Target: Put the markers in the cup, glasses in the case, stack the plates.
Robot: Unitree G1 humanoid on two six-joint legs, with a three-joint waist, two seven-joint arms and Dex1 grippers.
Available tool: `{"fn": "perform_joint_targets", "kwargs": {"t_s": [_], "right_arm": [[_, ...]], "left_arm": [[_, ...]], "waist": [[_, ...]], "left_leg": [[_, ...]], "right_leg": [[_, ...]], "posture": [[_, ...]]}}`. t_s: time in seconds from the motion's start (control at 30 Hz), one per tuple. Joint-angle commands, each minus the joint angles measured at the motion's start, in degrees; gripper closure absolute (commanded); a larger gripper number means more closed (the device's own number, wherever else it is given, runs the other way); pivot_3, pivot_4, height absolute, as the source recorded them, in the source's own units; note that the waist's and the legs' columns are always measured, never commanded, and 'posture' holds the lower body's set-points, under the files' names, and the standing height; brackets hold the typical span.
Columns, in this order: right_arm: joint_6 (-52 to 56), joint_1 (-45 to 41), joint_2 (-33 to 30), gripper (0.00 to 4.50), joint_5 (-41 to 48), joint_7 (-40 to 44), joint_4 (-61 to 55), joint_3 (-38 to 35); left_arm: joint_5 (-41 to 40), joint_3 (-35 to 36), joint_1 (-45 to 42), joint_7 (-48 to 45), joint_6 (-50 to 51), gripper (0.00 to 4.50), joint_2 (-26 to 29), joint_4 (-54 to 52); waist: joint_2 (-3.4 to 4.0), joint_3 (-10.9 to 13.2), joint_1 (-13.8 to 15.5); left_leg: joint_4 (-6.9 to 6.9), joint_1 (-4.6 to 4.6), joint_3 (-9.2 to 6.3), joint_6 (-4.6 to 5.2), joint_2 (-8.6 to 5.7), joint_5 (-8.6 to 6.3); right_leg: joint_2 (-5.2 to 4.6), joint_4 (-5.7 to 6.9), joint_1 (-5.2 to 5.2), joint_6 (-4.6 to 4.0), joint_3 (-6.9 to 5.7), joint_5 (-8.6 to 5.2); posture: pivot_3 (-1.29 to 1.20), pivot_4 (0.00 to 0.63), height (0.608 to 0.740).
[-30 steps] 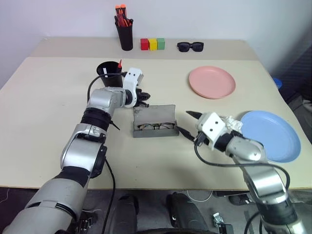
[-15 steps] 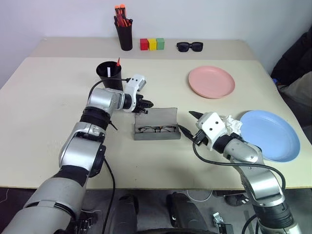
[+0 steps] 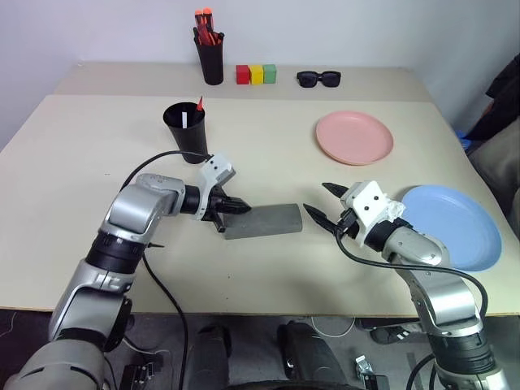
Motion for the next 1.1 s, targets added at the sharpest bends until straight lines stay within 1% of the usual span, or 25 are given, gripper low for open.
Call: {"fn": "perform_joint_targets", "kwargs": {"t_s": [0.03,0.1,0.17,0.27,0.33,0.43,0.53,0.63,0.7,0.77,0.87,0.93,0.97,1.1], "right_arm": [[-0.4,0.5,-2.0,1.46,3.0,2.8,-2.1,-2.1],[-1.2,-0.4,-2.6,1.46,2.1,2.4,-0.5,-2.0],[-1.2,-2.4,-2.7,1.46,1.2,1.5,1.6,-2.1],[-0.7,-7.8,-3.7,1.46,-1.7,0.4,7.3,-0.8],[-1.9,-13.0,-4.8,1.46,-6.7,-1.5,13.8,1.3],[-5.6,-21.2,-5.1,1.46,-12.3,-3.1,25.7,4.8],[-13.1,-27.1,-6.1,1.46,-19.5,-4.5,37.0,9.6],[-22.5,-36.5,-5.1,1.46,-27.0,-8.5,55.7,14.9],[-27.2,-40.6,-4.3,1.46,-29.6,-10.1,64.4,17.0],[-31.0,-45.1,-3.3,1.46,-33.1,-13.6,73.2,19.3],[-34.7,-49.3,-2.2,1.46,-36.2,-16.9,82.6,21.2],[-36.6,-50.6,-1.8,2.00,-37.0,-17.6,86.3,21.7],[-37.3,-51.0,-1.5,2.36,-37.0,-17.6,87.4,21.5],[-39.8,-51.5,-1.2,4.34,-37.8,-17.9,89.2,21.5]], "left_arm": [[1.4,-3.4,3.1,-1.5,-5.0,4.44,2.6,-5.4],[3.0,-4.4,5.7,-1.3,-10.5,4.44,3.4,-6.5],[3.7,-3.4,7.2,0.4,-14.4,4.44,2.6,-6.5],[2.8,2.4,9.7,6.1,-21.8,4.44,-1.7,-6.7],[1.0,6.3,11.0,9.6,-22.6,4.44,-4.1,-8.4],[-2.2,10.5,14.3,11.5,-22.3,4.44,-5.2,-12.5],[-3.9,12.6,17.2,12.0,-22.7,4.44,-5.0,-15.3],[-7.7,16.2,21.5,12.3,-23.2,4.44,-5.8,-17.2],[-8.3,16.8,23.4,12.4,-24.0,4.44,-5.3,-18.4],[-8.5,17.5,25.6,13.4,-23.9,4.44,-4.7,-20.3],[-8.8,18.3,27.6,15.0,-23.8,4.44,-4.5,-22.2],[-9.1,18.7,28.5,15.9,-23.8,4.50,-4.6,-23.2],[-9.3,18.8,28.9,16.3,-23.7,4.50,-4.7,-23.7],[-9.6,18.7,29.9,17.5,-23.7,4.50,-4.7,-24.8]], "waist": [[0.01,0.0,0.1],[0.04,0.0,0.0],[0.04,0.0,0.0],[0.04,0.0,-0.1],[0.01,0.0,-0.2],[0.02,0.0,-0.5],[0.03,0.0,-0.5],[0.02,0.0,-0.7],[0.00,0.0,-1.2],[0.00,0.0,-1.7],[0.00,0.0,-2.1],[0.00,0.0,-2.4],[0.00,0.0,-2.6],[0.00,0.0,-3.2]], "left_leg": [[0.00,0.01,0.00,0.00,0.00,0.00],[0.00,0.11,0.00,0.00,0.00,0.00],[0.00,0.22,0.02,0.01,0.00,0.00],[0.01,0.33,0.05,0.01,0.00,0.00],[0.03,0.34,0.12,0.01,0.00,0.00],[0.03,0.37,0.15,0.02,0.04,0.00],[-0.08,0.41,0.18,0.02,0.04,0.00],[-0.12,0.41,0.28,0.03,0.04,0.00],[-0.09,0.41,0.33,0.03,0.03,0.00],[-0.09,0.41,0.33,0.03,0.03,0.00],[-0.11,0.43,0.32,0.02,0.04,0.00],[-0.13,0.43,0.32,0.02,0.04,0.00],[-0.13,0.43,0.32,0.02,0.04,0.00],[-0.13,0.43,0.32,0.02,0.04,0.00]], "right_leg": [[0.00,0.00,0.01,0.00,0.00,0.00],[0.00,-0.01,0.09,-0.01,0.00,-0.01],[0.00,-0.01,0.18,-0.02,0.02,-0.01],[0.00,-0.01,0.26,-0.04,0.06,-0.01],[-0.01,-0.01,0.26,-0.04,0.12,-0.01],[0.00,0.00,0.24,-0.04,0.13,0.00],[0.00,0.01,0.22,-0.03,0.14,0.00],[-0.03,-0.03,0.19,-0.03,0.19,0.00],[-0.08,-0.03,0.18,-0.02,0.24,0.00],[-0.09,-0.03,0.19,-0.02,0.24,0.00],[-0.08,-0.02,0.19,-0.02,0.25,0.00],[-0.08,-0.02,0.19,-0.02,0.25,0.00],[-0.08,-0.02,0.19,-0.02,0.25,0.00],[-0.09,-0.01,0.21,-0.01,0.25,0.01]], "posture": [[0.00,0.150,0.732],[0.00,0.150,0.732],[0.00,0.150,0.732],[0.00,0.150,0.732],[0.00,0.150,0.732],[0.00,0.150,0.732],[0.00,0.150,0.732],[0.00,0.150,0.732],[0.00,0.150,0.732],[0.00,0.150,0.732],[0.00,0.150,0.732],[0.00,0.150,0.732],[0.00,0.150,0.732],[0.00,0.150,0.732]]}}
